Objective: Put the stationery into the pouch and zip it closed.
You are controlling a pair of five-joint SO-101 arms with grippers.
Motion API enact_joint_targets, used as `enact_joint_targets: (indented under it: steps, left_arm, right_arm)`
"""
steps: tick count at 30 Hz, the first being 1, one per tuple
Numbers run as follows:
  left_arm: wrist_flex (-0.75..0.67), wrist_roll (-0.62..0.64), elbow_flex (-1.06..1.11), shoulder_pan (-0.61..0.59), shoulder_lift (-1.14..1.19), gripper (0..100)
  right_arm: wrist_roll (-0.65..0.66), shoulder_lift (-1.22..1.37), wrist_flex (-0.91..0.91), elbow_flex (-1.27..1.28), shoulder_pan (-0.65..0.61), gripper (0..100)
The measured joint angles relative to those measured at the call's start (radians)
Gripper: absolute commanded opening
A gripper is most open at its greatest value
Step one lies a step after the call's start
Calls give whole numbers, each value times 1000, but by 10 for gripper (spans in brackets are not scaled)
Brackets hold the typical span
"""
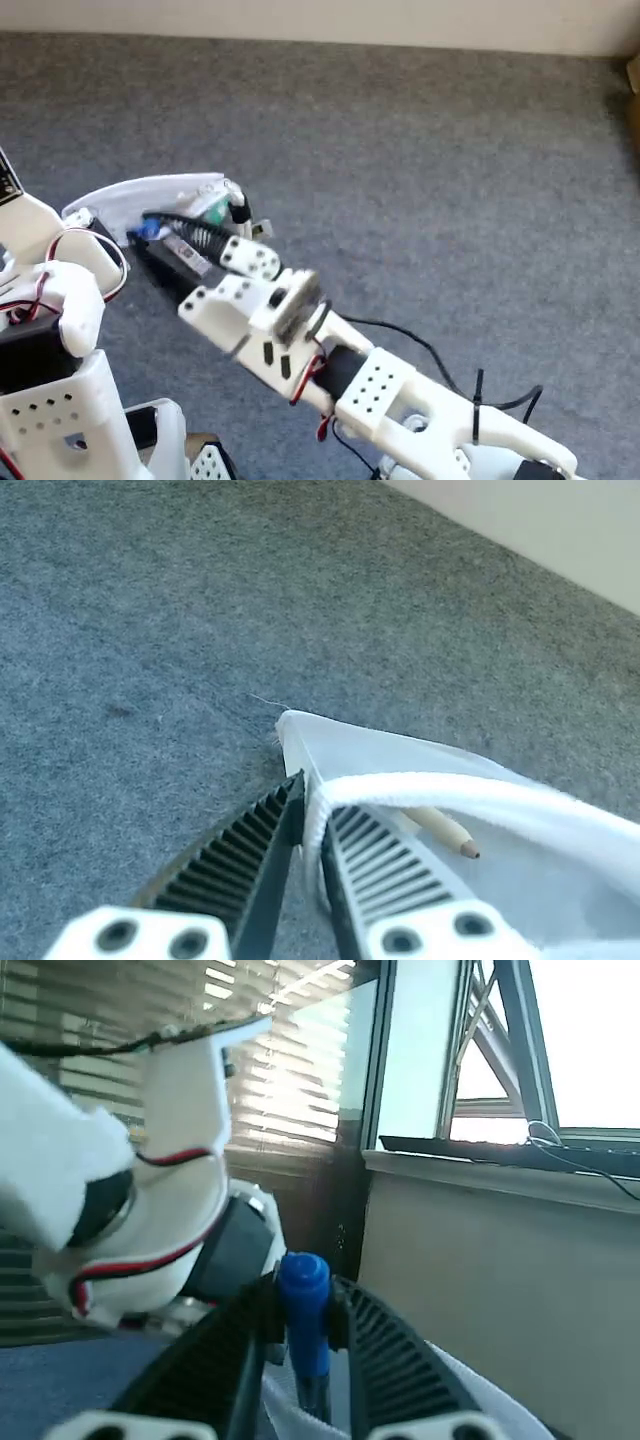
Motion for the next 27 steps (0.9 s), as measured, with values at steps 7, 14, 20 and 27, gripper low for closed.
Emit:
enact_joint_targets:
  steps: [7,14,20,27]
  left_arm:
    - [0,0,0,0,0,7]
    - [0,0,0,0,0,7]
    - [0,0,0,0,0,7]
    - [0,0,0,0,0,7]
  right_arm:
    - [28,0,0,12,-12,23]
    - [32,2,0,12,-15,180]
    - [32,2,0,12,-15,180]
    - [32,2,0,12,-15,180]
